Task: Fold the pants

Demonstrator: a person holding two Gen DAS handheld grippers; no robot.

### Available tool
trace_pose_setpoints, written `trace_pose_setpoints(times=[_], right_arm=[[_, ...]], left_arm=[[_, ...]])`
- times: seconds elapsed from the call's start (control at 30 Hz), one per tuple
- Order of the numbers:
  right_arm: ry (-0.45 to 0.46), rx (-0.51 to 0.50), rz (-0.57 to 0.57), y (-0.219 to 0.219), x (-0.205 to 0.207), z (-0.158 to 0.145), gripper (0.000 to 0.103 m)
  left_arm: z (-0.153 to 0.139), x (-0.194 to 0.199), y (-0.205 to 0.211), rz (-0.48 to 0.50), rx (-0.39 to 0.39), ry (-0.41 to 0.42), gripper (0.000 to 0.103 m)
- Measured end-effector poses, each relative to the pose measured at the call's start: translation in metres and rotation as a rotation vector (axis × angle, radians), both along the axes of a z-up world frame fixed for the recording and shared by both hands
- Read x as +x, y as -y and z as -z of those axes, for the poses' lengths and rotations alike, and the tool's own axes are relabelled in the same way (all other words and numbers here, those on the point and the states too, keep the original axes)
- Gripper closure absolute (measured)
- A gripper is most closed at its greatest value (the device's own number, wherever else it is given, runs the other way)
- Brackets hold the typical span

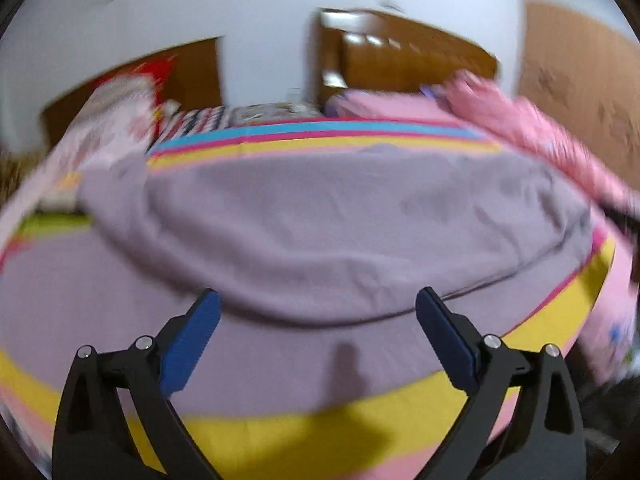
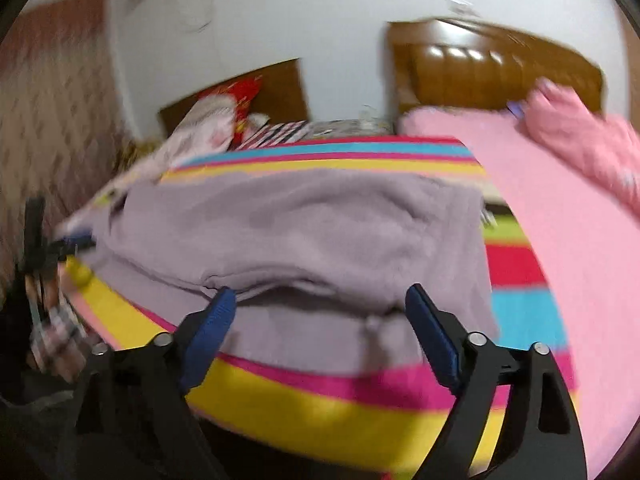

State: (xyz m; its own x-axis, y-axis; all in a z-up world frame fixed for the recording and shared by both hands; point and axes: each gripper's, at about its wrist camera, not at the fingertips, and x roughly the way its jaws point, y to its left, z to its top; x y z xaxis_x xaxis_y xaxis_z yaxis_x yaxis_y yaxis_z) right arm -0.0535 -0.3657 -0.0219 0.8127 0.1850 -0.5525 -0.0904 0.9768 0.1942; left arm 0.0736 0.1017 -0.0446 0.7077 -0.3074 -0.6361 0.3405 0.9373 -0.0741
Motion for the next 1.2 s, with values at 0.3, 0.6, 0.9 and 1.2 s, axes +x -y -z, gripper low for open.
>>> trace_pose_setpoints(times=[0.3,0.6,0.9,1.2], right_arm=[[-0.111,0.604,0.167,0.051,0.021,0.035,0.039],[-0.149,0.787,0.279,0.057,0.043,0.049,0.046],[-0.146,0.672,0.312,0.045,0.048,0.049,0.059],[-0.123,0.516,0.306,0.04,0.034,0.047,0.078]], left_arm=[[0.023,-0.001,-0.045,-0.128,-0.5,-0.184,0.002],[0.022,0.005,-0.054,-0.112,-0.701,-0.221,0.002],[0.025,0.044,-0.049,-0.302,-0.66,-0.33,0.023],[0.026,0.066,-0.033,-0.284,-0.535,-0.268,0.098]])
